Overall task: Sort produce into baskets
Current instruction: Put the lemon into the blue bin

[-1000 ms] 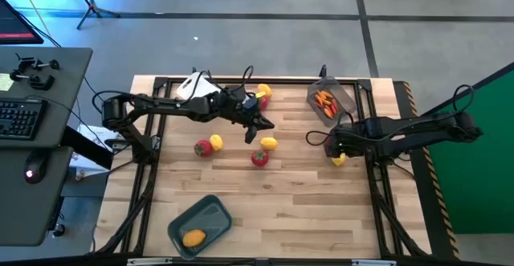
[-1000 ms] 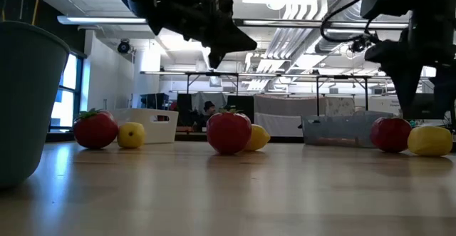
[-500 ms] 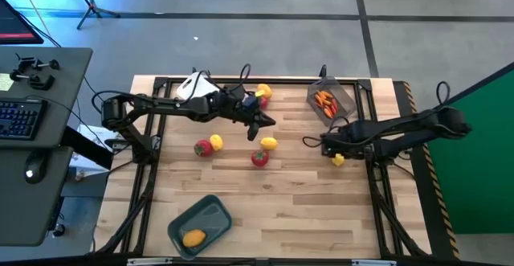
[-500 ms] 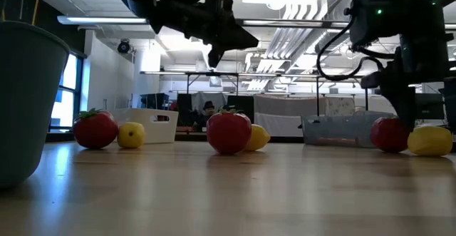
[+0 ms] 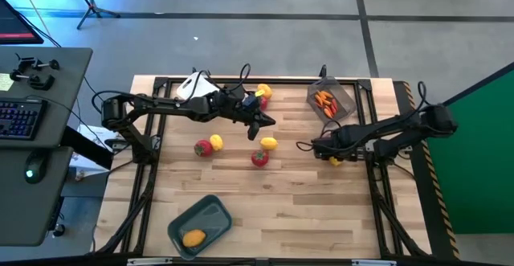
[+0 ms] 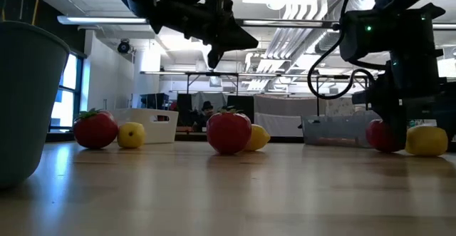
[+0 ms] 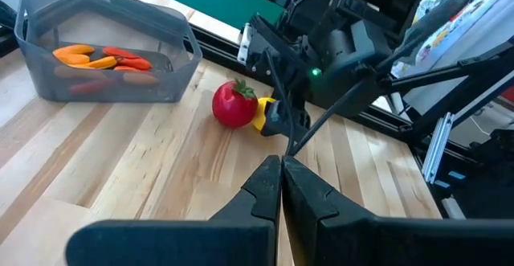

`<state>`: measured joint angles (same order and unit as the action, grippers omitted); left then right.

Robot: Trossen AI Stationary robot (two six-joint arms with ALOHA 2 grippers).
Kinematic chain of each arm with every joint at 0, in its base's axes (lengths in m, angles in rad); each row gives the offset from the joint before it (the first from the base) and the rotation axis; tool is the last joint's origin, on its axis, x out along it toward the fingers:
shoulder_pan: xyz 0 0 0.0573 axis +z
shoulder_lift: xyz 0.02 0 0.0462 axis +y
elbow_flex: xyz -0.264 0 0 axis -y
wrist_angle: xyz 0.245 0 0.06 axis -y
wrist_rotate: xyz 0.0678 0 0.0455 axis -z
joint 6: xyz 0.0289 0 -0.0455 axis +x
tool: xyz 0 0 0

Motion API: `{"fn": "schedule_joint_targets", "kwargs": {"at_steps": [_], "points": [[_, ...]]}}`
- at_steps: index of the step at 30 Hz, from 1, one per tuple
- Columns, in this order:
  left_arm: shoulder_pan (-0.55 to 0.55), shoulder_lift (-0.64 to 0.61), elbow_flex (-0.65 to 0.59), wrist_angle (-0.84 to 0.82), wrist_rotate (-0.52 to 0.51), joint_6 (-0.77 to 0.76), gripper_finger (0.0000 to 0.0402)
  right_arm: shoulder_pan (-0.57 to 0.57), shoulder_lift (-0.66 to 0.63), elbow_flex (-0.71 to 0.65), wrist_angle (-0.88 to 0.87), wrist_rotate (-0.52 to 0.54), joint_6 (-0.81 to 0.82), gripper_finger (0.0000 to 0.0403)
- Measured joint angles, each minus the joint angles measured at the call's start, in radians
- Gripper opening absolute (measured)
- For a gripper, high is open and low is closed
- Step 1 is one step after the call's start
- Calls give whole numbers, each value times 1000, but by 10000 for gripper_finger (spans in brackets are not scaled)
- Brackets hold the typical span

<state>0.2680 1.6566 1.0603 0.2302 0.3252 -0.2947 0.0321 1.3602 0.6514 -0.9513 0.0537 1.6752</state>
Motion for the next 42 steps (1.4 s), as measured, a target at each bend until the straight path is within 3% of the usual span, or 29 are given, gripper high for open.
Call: {"fn": "schedule_joint_targets", "kwargs": {"at_steps": [5,15,21,24,29,33,36,42], "points": [[0,0,0,1,3,-6,0,27,0,0,23,-21,19,276],[3,0,0,34,6,-16,0,79,-41,3,19,-84,28,159],[25,0,0,157,98,-106,0,139,-122,76,-3,-83,6,159],[47,0,0,224,182,-182,0,184,-152,148,6,-6,-46,160],[82,0,0,298,327,-287,0,221,-150,243,62,266,-237,160],[93,0,0,325,352,-343,1,205,-148,251,256,432,-498,160],[94,0,0,369,351,-320,8,182,-148,251,424,500,-704,160],[88,0,9,374,351,-314,55,121,-148,251,718,519,-1063,161]]}}
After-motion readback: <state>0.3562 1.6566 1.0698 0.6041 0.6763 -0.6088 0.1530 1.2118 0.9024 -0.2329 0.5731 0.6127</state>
